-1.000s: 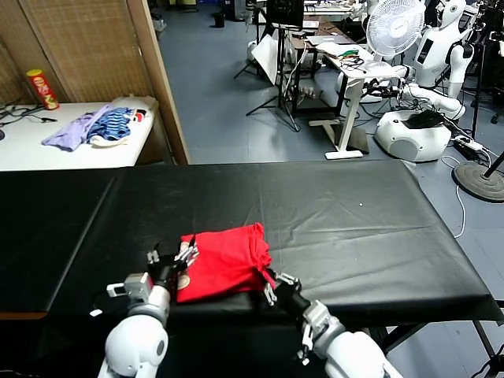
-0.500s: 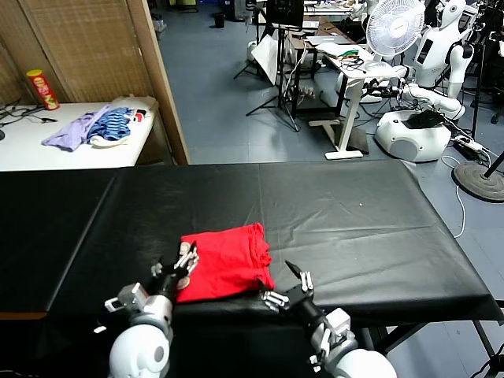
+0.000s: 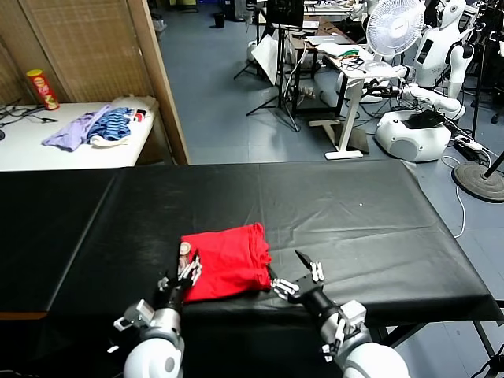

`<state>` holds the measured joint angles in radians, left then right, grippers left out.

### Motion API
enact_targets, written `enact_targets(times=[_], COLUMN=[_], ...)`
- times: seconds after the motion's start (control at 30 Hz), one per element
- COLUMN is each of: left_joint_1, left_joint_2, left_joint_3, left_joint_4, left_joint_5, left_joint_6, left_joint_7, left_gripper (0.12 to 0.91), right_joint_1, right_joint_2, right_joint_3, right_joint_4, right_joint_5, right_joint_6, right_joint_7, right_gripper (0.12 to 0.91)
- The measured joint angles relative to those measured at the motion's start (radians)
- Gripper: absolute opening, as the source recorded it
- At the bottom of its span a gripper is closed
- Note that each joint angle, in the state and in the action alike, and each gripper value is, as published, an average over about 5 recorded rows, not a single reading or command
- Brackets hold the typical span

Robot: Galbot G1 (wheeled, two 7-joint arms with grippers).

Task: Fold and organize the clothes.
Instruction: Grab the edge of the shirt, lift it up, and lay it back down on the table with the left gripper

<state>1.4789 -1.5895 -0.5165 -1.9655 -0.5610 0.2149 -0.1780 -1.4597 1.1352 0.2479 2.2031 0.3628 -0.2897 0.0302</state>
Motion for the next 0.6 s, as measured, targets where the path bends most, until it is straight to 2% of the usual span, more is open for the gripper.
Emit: enact_targets(times=[0.07,0.17,0.43,0.5,0.6], left_joint_1=[0.004,0.006,-0.005,-0.011,-0.022], left_joint_2=[-0.002,-0.002,0.014,0.023,0.041], left_joint_3=[0.000,-0.001,-0.001,0.002,0.001], left_joint_4=[0.005,0.010,0.016,0.016,0.010], left_joint_5=[0.001,0.009,0.053,0.096,0.185], left_joint_6=[-0.006,-0.006,0.008,0.015,0.034], left_joint_7=[0.004,0.006,0.005,0.007,0.015], left_gripper=[0.758,0.646,0.206,0.157,0.161], right_joint_1=[0.001,0.005,0.002,-0.002,-0.004], right_joint_2=[0.000,0.002,0.014,0.019,0.029], right_joint_3=[0.002,0.002,0.010,0.016,0.027], right_joint_4=[0.000,0.001,0.000,-0.004,-0.013], right_joint_5=[0.000,0.000,-0.009,-0.021,-0.041], right_joint_6=[0.000,0.000,-0.006,-0.017,-0.043], right_joint_7=[0.000,-0.001,0.002,0.013,0.042], right_gripper=[0.798,0.798,0.798,0.798,0.798])
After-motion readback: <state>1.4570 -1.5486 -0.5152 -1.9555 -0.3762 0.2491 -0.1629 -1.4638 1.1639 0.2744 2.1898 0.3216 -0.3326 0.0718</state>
